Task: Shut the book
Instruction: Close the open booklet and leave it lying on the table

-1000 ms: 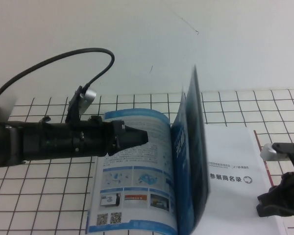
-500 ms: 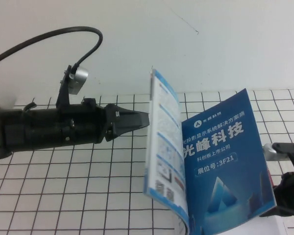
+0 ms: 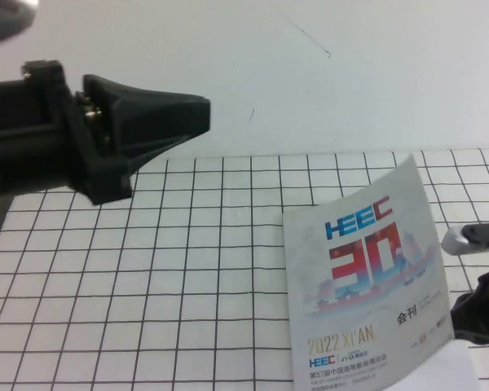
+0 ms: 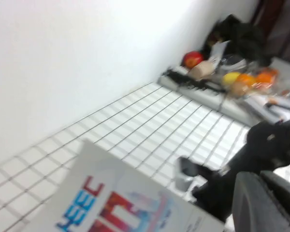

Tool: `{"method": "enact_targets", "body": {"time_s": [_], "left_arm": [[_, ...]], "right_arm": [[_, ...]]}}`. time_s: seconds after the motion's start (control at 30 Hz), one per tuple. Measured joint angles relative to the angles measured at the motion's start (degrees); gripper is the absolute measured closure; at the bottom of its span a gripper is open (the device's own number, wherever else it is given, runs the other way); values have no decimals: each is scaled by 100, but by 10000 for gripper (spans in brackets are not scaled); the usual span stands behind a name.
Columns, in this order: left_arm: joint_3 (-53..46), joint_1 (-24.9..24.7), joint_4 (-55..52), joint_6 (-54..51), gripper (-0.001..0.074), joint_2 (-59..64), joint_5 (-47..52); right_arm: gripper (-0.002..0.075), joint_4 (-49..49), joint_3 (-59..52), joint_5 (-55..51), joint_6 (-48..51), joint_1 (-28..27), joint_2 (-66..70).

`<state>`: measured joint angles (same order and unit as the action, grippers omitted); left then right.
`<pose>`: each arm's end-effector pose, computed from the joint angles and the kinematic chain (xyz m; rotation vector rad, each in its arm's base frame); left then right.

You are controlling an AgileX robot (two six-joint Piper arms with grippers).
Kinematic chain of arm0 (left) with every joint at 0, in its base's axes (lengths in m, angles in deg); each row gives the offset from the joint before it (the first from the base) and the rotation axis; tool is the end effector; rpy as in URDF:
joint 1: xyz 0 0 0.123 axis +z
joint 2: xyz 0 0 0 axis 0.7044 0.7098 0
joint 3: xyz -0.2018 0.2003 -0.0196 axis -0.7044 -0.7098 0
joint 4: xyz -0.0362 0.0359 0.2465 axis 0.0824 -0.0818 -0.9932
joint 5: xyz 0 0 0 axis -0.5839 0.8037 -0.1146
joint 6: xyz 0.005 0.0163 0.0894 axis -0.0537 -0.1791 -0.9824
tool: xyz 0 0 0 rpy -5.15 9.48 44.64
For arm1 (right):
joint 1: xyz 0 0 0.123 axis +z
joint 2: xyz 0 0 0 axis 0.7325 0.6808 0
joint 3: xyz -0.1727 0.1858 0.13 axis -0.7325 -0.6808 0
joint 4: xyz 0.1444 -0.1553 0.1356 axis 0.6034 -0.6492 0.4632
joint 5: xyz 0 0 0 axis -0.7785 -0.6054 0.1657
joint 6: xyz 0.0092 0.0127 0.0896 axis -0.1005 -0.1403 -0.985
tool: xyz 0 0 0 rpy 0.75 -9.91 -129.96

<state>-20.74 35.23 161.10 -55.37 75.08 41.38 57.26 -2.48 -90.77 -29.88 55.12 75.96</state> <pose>0.2011 -0.1046 0.4074 0.6425 1.6821 -1.0054 0.2635 0.0664 0.1393 -0.3862 2.7302 0.4637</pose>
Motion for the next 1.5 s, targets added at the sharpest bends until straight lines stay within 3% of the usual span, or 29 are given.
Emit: {"method": "enact_targets", "body": {"time_s": [0.2,0.6,0.93,1.1,1.23,1.5], "left_arm": [[11,0,-2248,1415,738,-1209,-694],[11,0,-5274,3793,738,-2922,-536],[-34,0,-6575,4907,738,-4073,25],[-713,0,-6871,5685,738,-4754,-16],[-1775,0,-6880,5855,738,-5073,-809],[-3850,0,-6893,5869,738,-5120,-3899]], "right_arm": [[727,-124,58,109,223,0,-1322],[728,-208,709,-908,1046,0,-4279],[728,-1117,800,-1650,1079,30,-6544],[729,-1475,813,-2057,767,30,-7343],[729,-1830,758,-2133,718,30,-7598],[729,-1973,192,-1781,707,30,-7612]]}}
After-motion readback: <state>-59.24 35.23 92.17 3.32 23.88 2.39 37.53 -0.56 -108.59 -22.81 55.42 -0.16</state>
